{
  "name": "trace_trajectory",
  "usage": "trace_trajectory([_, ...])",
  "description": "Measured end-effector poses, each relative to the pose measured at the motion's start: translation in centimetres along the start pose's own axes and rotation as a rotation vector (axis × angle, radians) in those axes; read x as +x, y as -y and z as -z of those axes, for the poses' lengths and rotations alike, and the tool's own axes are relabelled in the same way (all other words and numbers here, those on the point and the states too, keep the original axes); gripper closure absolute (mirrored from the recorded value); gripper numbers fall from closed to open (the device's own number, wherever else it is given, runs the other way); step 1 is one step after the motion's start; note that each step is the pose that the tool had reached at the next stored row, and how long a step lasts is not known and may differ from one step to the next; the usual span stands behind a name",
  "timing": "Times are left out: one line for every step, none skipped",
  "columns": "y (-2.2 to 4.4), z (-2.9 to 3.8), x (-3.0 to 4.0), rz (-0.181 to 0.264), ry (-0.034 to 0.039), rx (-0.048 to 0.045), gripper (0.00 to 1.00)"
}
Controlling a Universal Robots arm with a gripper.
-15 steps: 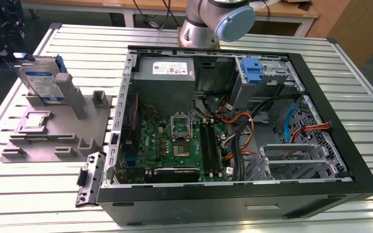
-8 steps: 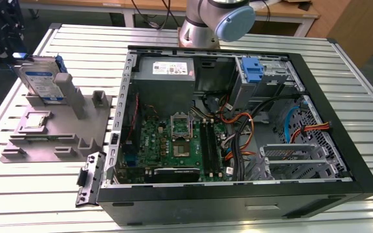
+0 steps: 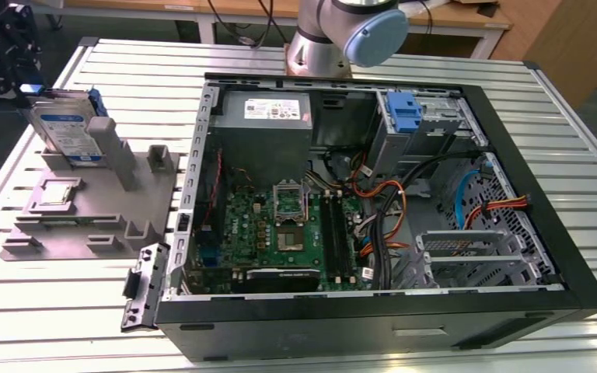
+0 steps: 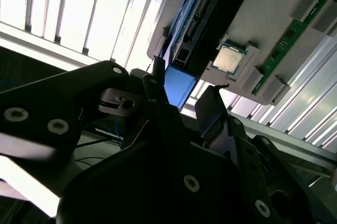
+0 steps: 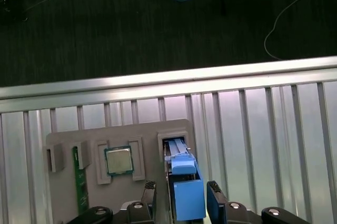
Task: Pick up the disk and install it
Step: 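Pick up the disk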
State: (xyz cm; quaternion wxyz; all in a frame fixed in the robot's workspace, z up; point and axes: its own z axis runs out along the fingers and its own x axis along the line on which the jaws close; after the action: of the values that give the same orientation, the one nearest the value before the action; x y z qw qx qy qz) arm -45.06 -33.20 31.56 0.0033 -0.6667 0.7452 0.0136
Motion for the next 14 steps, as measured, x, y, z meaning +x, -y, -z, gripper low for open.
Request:
trace_trajectory([-0.01, -0.12, 0.01, 0.0, 0.0003, 0.0014, 0.5])
trace_trajectory([-0.02, -0.2, 0.01, 0.001, 0.0003, 0.0017, 0.5])
trace_trajectory([-0.02, -0.26, 0.01, 0.001, 0.0002, 0.0017, 0.5])
trace_trajectory([-0.02, -0.31, 0.01, 0.001, 0.0002, 0.0017, 0.5])
trace_trajectory([-0.03, -0.38, 0.01, 0.001, 0.0002, 0.0017, 0.51])
trace_trajectory([-0.03, -0.46, 0.01, 0.001, 0.0002, 0.0017, 0.51])
trace_trajectory([-0.04, -0.53, 0.02, 0.001, 0.0002, 0.0018, 0.58])
trace_trajectory([-0.05, -0.61, 0.02, 0.001, 0.0002, 0.0017, 0.58])
trace_trajectory([-0.06, -0.72, 0.02, 0.001, 0.0002, 0.0017, 0.58])
trace_trajectory([-0.08, -0.84, 0.03, 0.001, 0.0002, 0.0017, 0.58])
trace_trajectory([-0.14, -0.95, 0.03, 0.001, 0.0001, 0.0016, 0.58])
trace_trajectory([-0.21, -1.04, 0.02, 0.001, 0.0001, 0.0015, 0.58])
trace_trajectory([-0.24, -1.17, 0.02, 0.001, 0.0004, 0.0018, 0.58])
trace_trajectory([-0.26, -1.27, -0.01, 0.001, 0.0007, 0.0017, 0.58])
